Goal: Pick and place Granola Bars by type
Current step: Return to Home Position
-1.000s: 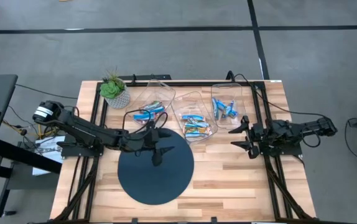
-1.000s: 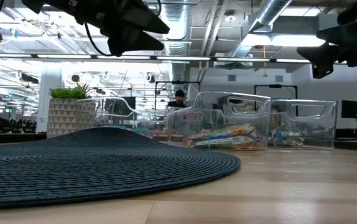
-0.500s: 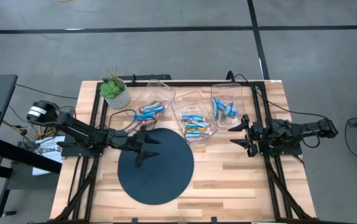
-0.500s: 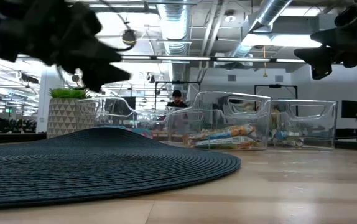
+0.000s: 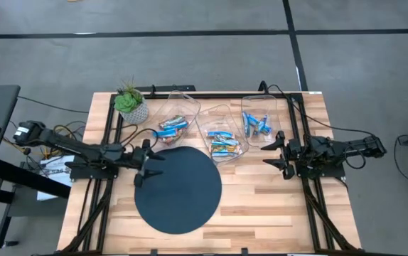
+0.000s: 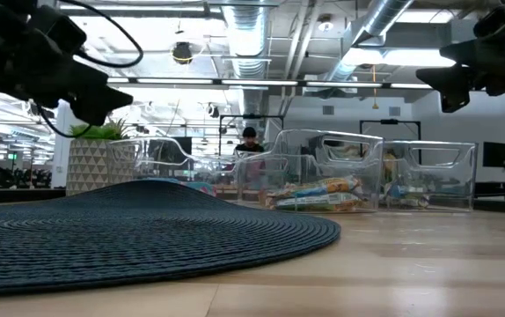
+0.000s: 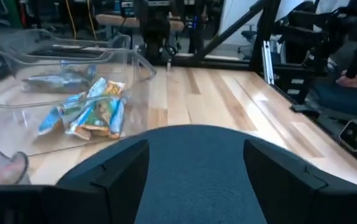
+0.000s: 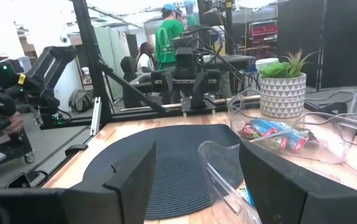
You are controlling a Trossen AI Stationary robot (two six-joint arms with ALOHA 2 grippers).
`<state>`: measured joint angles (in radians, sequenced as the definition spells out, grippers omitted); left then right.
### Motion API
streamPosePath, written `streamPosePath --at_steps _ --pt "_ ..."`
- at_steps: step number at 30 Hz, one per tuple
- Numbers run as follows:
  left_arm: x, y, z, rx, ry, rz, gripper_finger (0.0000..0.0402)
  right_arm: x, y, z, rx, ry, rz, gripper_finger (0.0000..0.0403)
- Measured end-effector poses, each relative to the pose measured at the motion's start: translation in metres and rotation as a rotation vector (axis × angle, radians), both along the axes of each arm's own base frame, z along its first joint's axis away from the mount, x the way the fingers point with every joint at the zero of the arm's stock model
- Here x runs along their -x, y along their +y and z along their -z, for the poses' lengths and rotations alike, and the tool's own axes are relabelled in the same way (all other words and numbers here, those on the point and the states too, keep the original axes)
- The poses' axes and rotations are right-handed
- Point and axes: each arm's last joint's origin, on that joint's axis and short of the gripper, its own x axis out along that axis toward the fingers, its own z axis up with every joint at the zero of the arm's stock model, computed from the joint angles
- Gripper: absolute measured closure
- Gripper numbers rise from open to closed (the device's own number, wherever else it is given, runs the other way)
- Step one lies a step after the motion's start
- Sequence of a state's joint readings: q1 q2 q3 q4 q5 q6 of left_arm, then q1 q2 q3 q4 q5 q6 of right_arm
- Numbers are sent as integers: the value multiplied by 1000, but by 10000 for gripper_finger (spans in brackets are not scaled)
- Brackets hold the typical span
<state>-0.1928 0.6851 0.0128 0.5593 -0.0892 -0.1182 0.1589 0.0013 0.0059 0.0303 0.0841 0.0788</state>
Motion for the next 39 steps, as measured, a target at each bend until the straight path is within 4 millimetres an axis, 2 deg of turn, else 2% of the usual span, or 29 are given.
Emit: streamPosePath --at_steps 17,23,30,39 --pt "23 5 -11 -123 -77 13 147 0 0 0 0 1 -1 179" --pt "34 4 -14 -146 -123 96 147 0 0 0 0 1 -2 179" --pt "44 5 -18 -155 -180 104 148 0 0 0 0 2 -2 179" --pt "43 9 -18 -175 -169 -17 148 0 0 0 0 1 -4 179"
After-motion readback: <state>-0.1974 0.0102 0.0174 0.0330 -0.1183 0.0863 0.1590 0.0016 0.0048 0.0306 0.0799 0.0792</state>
